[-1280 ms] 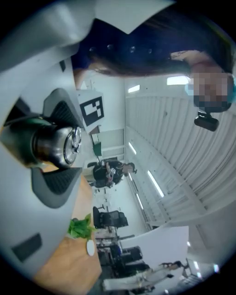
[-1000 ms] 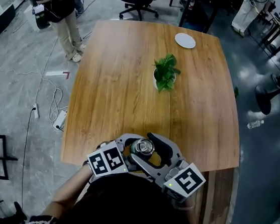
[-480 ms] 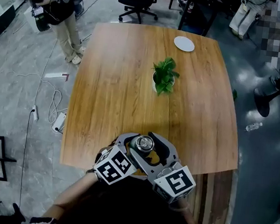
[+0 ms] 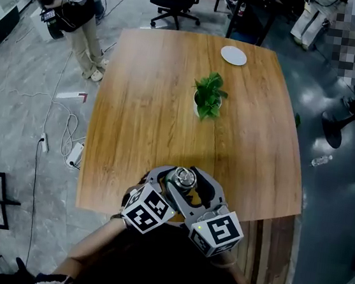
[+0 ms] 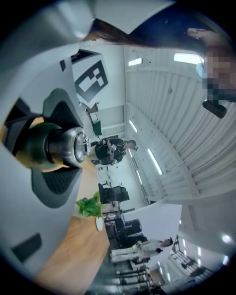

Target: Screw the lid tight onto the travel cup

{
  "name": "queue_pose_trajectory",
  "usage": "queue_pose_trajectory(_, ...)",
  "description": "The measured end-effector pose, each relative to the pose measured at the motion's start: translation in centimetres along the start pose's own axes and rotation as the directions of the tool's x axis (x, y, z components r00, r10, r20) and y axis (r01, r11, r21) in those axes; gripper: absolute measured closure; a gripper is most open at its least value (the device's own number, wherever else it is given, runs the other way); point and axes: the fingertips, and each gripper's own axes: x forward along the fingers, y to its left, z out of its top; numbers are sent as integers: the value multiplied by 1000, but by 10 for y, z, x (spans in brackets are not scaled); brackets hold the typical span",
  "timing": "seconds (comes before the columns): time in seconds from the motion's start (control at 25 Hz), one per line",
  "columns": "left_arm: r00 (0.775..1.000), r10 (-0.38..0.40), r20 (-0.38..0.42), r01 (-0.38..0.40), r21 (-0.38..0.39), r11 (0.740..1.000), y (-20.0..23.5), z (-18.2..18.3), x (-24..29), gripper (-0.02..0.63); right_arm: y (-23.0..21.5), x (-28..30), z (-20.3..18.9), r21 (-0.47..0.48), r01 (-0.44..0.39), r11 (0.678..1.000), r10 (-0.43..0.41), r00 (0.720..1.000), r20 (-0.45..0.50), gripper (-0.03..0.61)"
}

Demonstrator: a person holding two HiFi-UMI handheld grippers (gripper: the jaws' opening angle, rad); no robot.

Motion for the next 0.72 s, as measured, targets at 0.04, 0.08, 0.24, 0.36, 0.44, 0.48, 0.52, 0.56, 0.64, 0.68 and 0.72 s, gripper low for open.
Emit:
queue_pose_trajectory(0.04,1000,9,-2,-9,-1,1000,1,-1,1,233,1,0,-2,2,-5,1000,5,1000,-12,299)
queue_pose_trajectory(0.08,1000,-12,3,12,-1,1000,-1,-2,1,233,3,0,-4,4,-32,999,32,999,-28,298)
queue_pose_trajectory(0.24,942,-324,84,324,6,946,-28,5,-14,233,20,-9,7,47,-238,970,239,971,-23,298)
queue_pose_trajectory(0.36,875,-477,75,476,39,879,-44,5,-23,233,24,-13,11,67,-303,951,304,953,-8,299)
queue_pose_trajectory(0.44,902,-426,65,425,28,905,-37,5,-19,233,21,-10,9,58,-261,964,262,965,-10,307)
queue_pose_trajectory(0.48,928,-367,60,366,16,930,-29,4,-14,233,17,-7,8,46,-215,976,215,976,-13,307)
queue_pose_trajectory(0.52,956,-289,51,289,5,957,-20,3,-9,233,12,-4,5,34,-158,987,158,987,-16,308)
queue_pose_trajectory(0.56,979,-198,35,199,0,980,-10,1,-3,233,5,-2,1,32,-98,995,98,995,-22,308)
queue_pose_trajectory(0.64,999,-38,-2,38,9,999,6,-4,5,233,-6,0,-9,52,-12,999,15,999,-50,308)
queue_pose_trajectory(0.68,1000,-13,-9,13,11,1000,9,-5,7,233,-7,0,-12,56,-11,998,14,998,-62,308)
queue_pose_trajectory(0.72,999,-41,0,41,3,999,6,-5,7,233,-5,0,-11,54,-39,998,42,997,-63,307)
